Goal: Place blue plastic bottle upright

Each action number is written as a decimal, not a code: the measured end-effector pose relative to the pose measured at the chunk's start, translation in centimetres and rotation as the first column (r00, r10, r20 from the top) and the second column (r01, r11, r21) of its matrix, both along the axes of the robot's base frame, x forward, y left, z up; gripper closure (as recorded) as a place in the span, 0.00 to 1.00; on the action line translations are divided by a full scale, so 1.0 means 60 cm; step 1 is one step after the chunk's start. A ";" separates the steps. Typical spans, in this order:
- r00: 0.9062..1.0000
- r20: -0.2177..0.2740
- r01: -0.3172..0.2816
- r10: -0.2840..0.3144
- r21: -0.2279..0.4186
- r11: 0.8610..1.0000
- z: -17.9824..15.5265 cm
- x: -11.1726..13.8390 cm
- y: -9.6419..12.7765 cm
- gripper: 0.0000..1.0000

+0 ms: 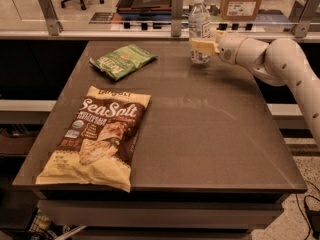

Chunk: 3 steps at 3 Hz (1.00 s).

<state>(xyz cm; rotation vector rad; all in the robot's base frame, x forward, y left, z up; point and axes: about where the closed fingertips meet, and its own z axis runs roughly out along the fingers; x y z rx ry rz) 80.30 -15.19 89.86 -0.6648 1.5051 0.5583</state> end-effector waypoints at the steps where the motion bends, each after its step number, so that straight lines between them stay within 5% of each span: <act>1: 1.000 -0.004 0.006 -0.006 -0.003 1.000 -0.015 0.012 0.005 1.00; 2: 0.999 -0.036 0.025 -0.025 -0.007 1.000 -0.042 0.018 0.002 1.00; 3: 0.999 -0.036 0.025 -0.025 -0.007 1.000 -0.034 0.018 0.002 0.86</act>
Offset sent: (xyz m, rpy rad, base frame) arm 0.0136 -0.0078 -0.0474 -0.0121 0.0827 -0.0599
